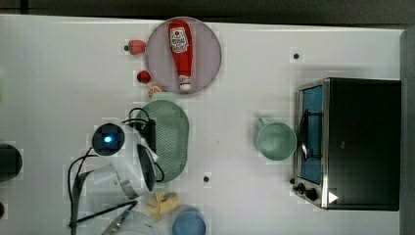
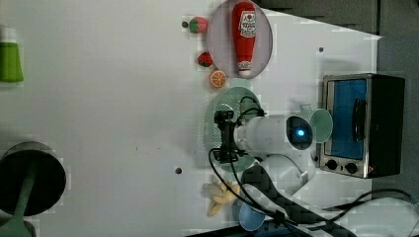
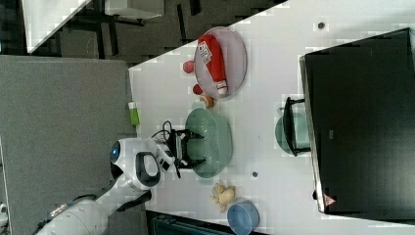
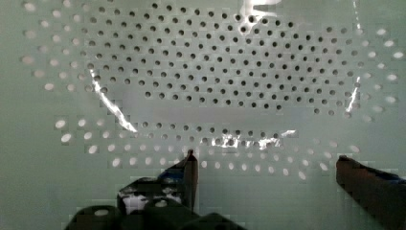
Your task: Drag strainer right to left.
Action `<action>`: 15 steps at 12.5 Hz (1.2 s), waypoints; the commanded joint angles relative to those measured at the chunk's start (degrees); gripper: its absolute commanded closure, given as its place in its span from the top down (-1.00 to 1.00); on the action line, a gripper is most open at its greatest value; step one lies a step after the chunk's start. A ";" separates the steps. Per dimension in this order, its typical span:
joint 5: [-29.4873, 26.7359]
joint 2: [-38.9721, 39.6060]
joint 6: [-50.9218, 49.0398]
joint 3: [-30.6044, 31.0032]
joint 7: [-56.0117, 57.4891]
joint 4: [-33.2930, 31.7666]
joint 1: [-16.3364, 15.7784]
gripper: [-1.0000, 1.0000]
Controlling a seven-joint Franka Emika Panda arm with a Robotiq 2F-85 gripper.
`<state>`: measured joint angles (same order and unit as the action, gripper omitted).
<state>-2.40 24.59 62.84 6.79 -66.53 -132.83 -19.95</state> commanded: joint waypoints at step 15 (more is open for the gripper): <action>-5.22 10.63 0.30 0.44 -10.59 18.04 -13.75 1.00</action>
<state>-8.64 34.86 63.17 7.97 -73.86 -117.39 -32.73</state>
